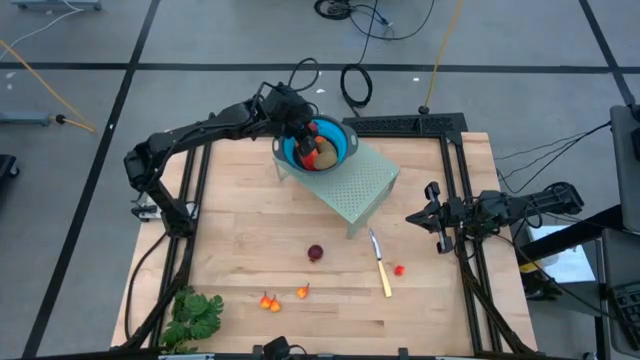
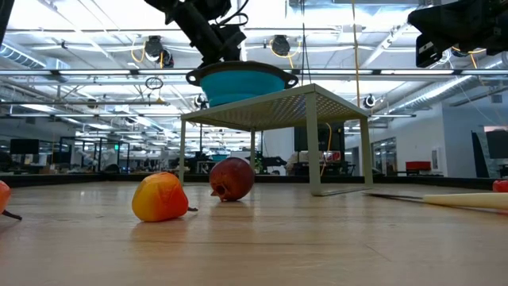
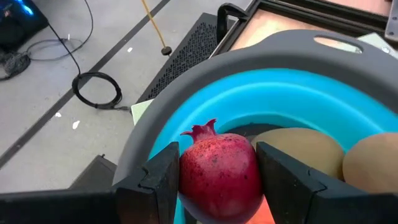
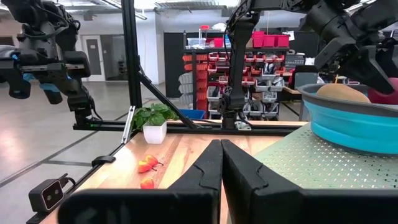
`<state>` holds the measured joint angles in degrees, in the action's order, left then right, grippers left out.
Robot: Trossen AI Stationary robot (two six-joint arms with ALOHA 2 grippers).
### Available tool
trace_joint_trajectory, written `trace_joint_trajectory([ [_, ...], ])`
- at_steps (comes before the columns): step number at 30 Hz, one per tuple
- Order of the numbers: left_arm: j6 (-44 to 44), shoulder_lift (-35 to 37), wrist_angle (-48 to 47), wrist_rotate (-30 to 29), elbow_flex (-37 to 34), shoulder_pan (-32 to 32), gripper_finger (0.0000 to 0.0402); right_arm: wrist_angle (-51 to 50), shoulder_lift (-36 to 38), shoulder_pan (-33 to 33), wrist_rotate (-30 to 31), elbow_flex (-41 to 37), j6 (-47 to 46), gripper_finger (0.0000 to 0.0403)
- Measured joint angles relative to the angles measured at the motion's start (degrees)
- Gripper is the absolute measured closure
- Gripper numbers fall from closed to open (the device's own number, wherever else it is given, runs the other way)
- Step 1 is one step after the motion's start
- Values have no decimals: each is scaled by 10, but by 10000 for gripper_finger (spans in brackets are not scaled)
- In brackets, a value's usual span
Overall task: Pick & Place Fruit
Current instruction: Put the pomegranate into the blue strainer bowl on the shelf, then put the pear into the blue strainer bowl on the shelf
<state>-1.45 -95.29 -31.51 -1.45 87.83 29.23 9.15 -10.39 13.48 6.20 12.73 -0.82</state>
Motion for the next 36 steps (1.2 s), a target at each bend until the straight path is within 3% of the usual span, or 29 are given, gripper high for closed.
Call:
trace_joint_trajectory([
  [15, 19, 0, 0, 1, 0, 0, 164, 0, 0, 0, 0, 0, 0, 403],
  [24, 20, 1, 1, -5, 0, 0, 162, 0, 0, 0, 0, 0, 0, 403],
  [36, 38, 89, -2, -12, -1, -29, 163, 0, 0, 0, 0, 0, 0, 403],
])
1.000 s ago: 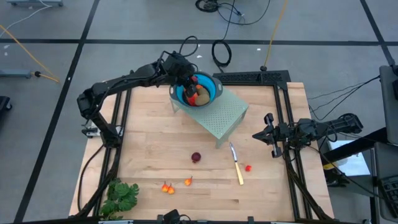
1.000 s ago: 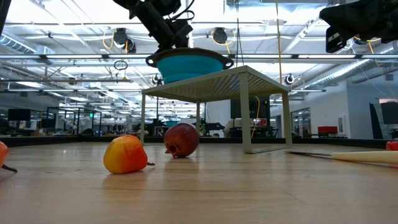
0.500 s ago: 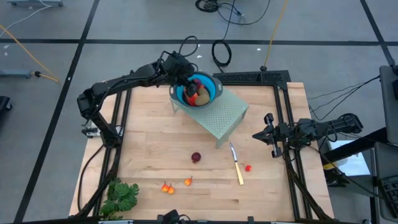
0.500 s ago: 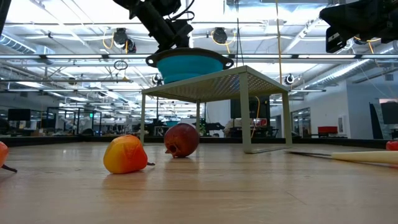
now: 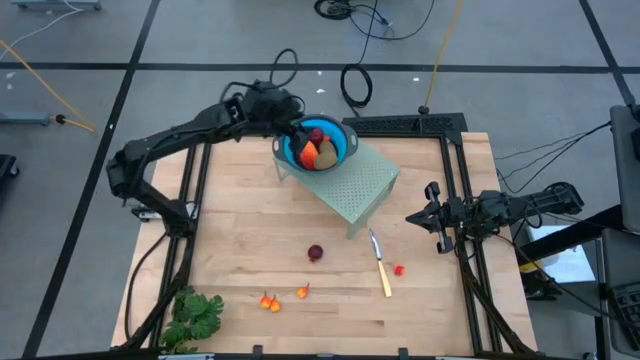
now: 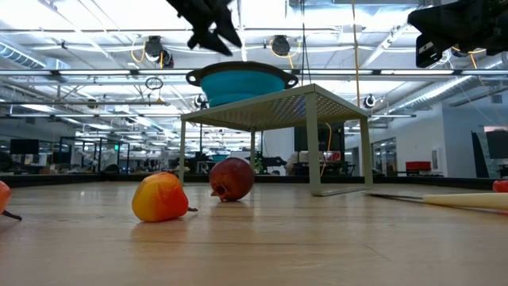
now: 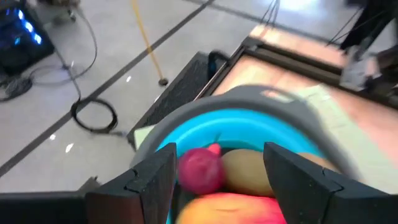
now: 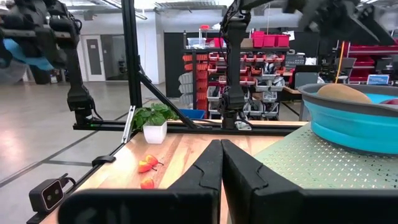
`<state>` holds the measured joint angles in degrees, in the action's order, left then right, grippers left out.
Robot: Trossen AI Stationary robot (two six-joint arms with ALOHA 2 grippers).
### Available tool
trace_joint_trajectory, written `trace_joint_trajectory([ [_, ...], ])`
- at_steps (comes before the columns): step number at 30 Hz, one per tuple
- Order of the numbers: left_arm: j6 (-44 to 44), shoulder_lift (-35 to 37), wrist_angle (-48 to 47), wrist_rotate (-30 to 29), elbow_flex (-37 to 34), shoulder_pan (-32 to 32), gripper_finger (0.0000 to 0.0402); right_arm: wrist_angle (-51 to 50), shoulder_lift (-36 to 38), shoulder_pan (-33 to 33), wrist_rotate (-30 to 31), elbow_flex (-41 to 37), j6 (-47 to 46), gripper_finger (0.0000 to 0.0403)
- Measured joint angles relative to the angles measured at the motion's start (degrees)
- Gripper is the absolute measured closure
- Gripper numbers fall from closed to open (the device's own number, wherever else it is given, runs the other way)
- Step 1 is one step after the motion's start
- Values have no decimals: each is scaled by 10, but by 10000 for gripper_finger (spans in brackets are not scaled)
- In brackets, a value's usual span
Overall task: Pick & Place Fruit
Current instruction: Put the pear into the blue strainer bowl on the shelf
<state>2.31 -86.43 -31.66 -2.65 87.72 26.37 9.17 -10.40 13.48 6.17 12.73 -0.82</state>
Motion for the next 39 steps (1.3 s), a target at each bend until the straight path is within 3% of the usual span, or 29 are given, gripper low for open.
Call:
trace_joint_trajectory([
  [17, 28, 86, -21, -4, 0, -108, 163, 0, 0, 0, 0, 0, 0, 403],
  [24, 72, 86, -41, -5, 0, -140, 163, 0, 0, 0, 0, 0, 0, 403],
  [31, 73, 86, -64, -37, 0, -167, 163, 0, 0, 0, 0, 0, 0, 403],
  [39, 78, 86, -69, -29, 0, -184, 163, 0, 0, 0, 0, 0, 0, 403],
])
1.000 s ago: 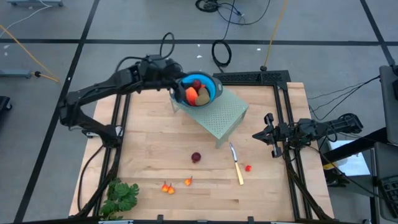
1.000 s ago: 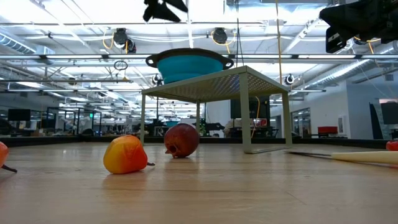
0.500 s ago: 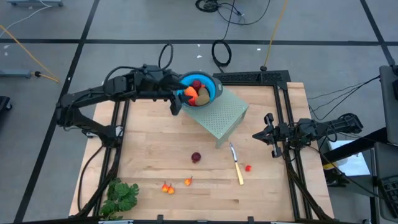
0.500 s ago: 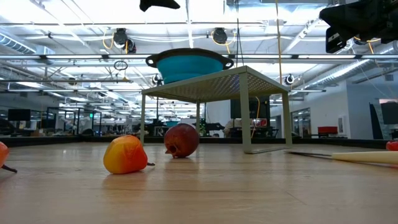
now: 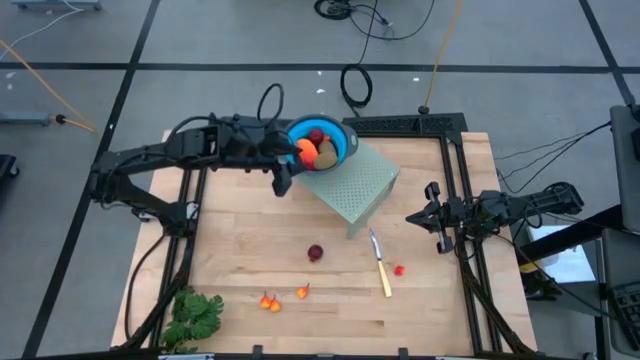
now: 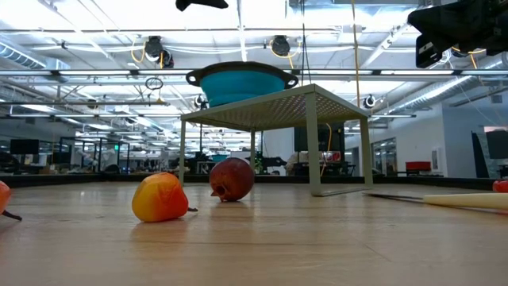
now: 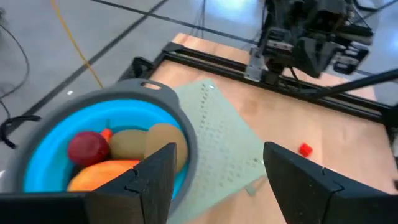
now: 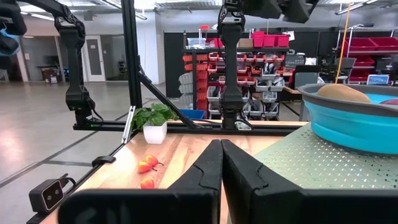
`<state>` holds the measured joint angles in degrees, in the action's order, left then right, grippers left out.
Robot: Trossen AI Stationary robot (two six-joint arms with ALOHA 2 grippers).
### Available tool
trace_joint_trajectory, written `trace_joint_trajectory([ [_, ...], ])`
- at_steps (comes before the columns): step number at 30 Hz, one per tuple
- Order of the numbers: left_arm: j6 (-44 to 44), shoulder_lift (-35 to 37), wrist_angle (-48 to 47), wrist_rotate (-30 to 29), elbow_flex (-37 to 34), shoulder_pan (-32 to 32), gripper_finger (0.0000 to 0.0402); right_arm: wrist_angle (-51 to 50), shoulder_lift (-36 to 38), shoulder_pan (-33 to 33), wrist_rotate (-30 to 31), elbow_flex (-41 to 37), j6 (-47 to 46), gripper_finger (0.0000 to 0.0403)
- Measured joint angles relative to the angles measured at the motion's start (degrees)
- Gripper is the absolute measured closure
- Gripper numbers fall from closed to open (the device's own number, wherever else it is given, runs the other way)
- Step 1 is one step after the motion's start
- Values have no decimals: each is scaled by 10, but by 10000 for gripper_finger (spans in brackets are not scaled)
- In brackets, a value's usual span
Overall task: Pick & Place Fruit
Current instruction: Put the pear into the blue strainer bowl on the shelf
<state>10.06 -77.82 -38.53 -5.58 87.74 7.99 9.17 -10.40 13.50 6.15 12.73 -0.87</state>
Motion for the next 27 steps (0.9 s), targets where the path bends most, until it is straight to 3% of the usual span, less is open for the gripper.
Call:
trace_joint_trajectory([
  [6, 30, 1, -60, 5, 0, -32, 171, 0, 0, 0, -1, 0, -6, 403],
  [17, 112, 9, -146, 33, 1, -120, 286, 0, 0, 0, -2, 0, -6, 403],
  [27, 236, 8, -179, 45, 1, -205, 338, 0, 0, 0, -2, 0, -6, 403],
])
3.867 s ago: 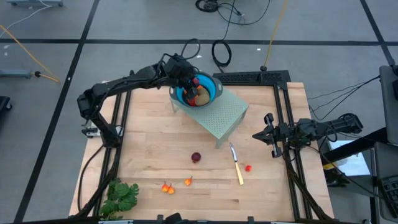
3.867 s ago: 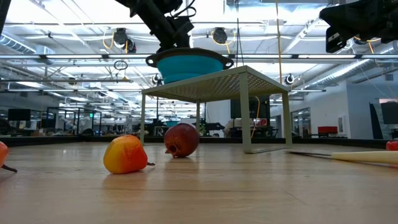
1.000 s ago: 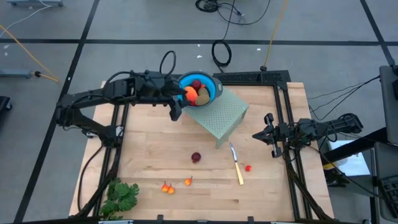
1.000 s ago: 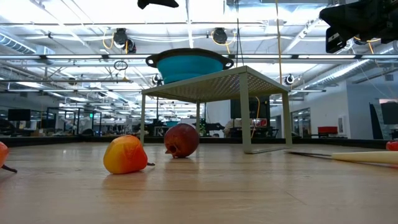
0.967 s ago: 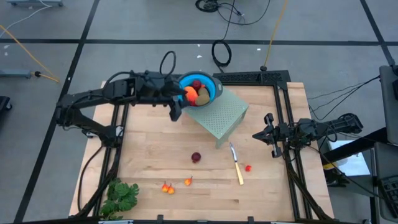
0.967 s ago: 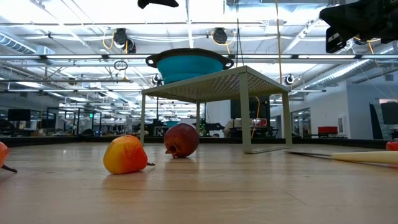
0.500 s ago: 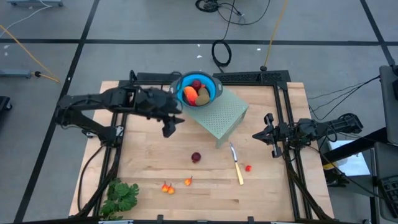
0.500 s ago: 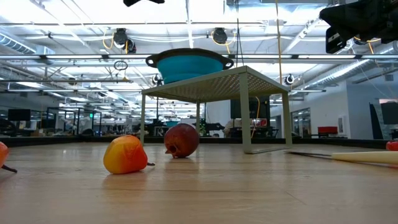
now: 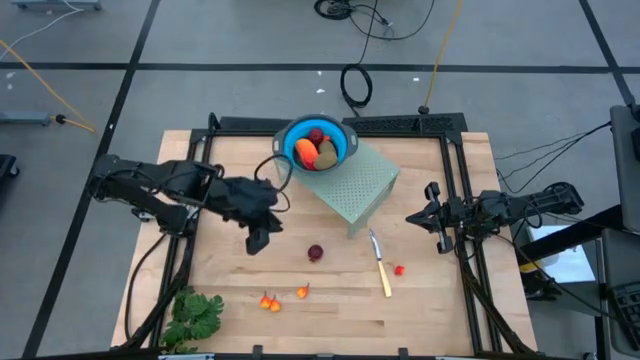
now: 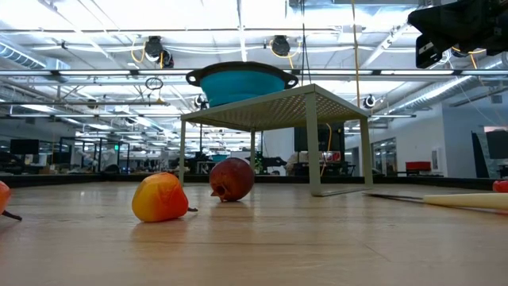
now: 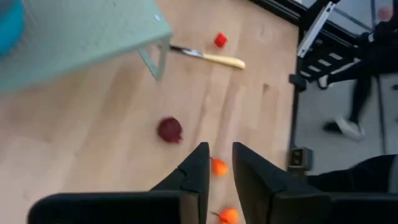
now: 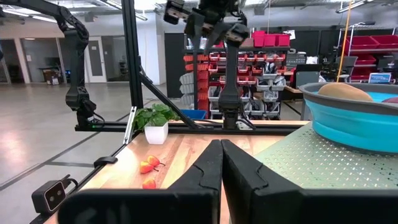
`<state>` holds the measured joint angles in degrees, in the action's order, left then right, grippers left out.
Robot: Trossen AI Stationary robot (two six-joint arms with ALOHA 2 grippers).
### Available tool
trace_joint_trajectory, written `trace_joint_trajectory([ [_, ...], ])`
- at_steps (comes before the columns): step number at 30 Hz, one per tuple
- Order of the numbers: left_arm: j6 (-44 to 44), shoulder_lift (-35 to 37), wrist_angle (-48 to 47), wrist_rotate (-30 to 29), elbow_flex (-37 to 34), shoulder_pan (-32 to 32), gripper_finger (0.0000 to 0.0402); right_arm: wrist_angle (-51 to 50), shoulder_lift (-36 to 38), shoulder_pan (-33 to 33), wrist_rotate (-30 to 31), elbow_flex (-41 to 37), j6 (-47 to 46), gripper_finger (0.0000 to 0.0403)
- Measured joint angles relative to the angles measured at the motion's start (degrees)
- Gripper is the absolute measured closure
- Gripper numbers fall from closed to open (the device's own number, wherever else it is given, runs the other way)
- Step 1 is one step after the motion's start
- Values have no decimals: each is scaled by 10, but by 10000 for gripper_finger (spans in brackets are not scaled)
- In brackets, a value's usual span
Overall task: Pick & Place Fruit
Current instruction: Put the pear into the blue strainer bowl on the shelf
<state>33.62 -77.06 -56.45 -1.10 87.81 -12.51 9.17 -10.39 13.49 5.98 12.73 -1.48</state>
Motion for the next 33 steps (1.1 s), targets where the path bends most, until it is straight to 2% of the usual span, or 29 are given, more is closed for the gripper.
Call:
trace_joint_trajectory([
  [13, 219, -2, -9, -39, 0, -108, 399, 0, 0, 0, 0, 0, 0, 403],
  [24, 371, -2, -9, -124, 0, -179, 397, 0, 0, 0, 0, 0, 0, 403],
  [33, 454, -32, -9, -136, 0, -207, 397, 0, 0, 0, 0, 0, 0, 403],
])
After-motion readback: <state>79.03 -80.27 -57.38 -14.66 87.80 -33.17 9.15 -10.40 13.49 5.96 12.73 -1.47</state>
